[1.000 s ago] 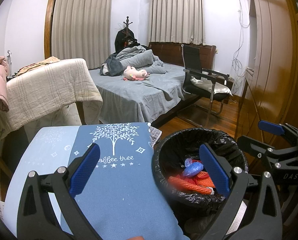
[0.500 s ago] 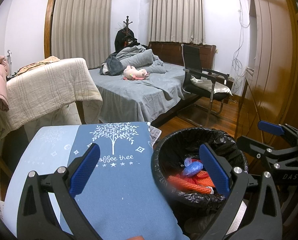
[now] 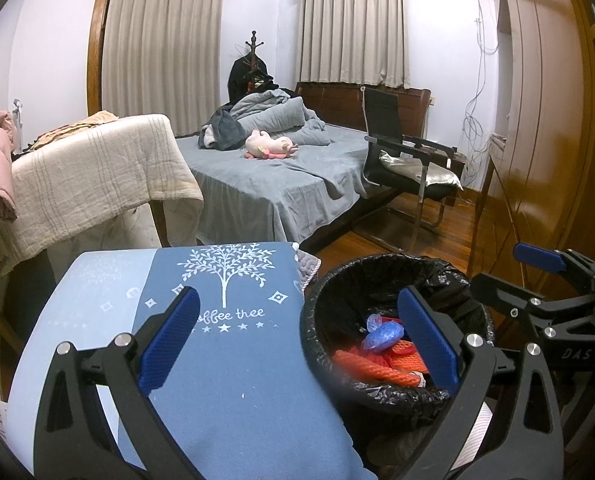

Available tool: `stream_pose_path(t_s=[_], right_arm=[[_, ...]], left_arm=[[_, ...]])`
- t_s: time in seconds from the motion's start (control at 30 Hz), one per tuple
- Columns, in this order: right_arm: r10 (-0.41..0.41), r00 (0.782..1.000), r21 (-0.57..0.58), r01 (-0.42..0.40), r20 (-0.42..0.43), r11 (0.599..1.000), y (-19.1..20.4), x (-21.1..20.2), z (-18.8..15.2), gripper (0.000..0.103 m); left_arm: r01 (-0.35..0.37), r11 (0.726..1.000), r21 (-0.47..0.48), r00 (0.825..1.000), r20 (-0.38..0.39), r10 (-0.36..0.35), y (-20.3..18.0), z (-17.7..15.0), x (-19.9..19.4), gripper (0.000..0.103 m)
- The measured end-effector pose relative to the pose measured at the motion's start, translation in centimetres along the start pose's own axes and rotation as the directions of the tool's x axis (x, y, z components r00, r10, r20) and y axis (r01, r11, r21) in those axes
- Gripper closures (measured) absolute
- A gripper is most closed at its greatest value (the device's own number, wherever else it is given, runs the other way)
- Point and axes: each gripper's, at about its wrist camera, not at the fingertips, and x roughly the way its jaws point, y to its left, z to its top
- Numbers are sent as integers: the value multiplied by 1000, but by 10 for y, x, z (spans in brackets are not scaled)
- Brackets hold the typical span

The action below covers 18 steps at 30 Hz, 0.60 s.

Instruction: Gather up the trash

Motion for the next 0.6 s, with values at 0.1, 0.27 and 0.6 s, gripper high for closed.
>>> stream_pose_path(t_s=[0.1,0.27,0.6], right_arm=[[1,1000,1,-1,0,1000,1,-1,0,6],[0,1000,1,0,0,1000,0,0,0,6],[1,1000,0,-1,0,1000,2,-1,0,6]], left_arm=[[0,1000,0,1000,-1,0,-1,0,0,6],[-1,1000,1,1000,0,1,-1,0,0,6],[-2,1000,1,1000,0,2,-1,-1,0,6]])
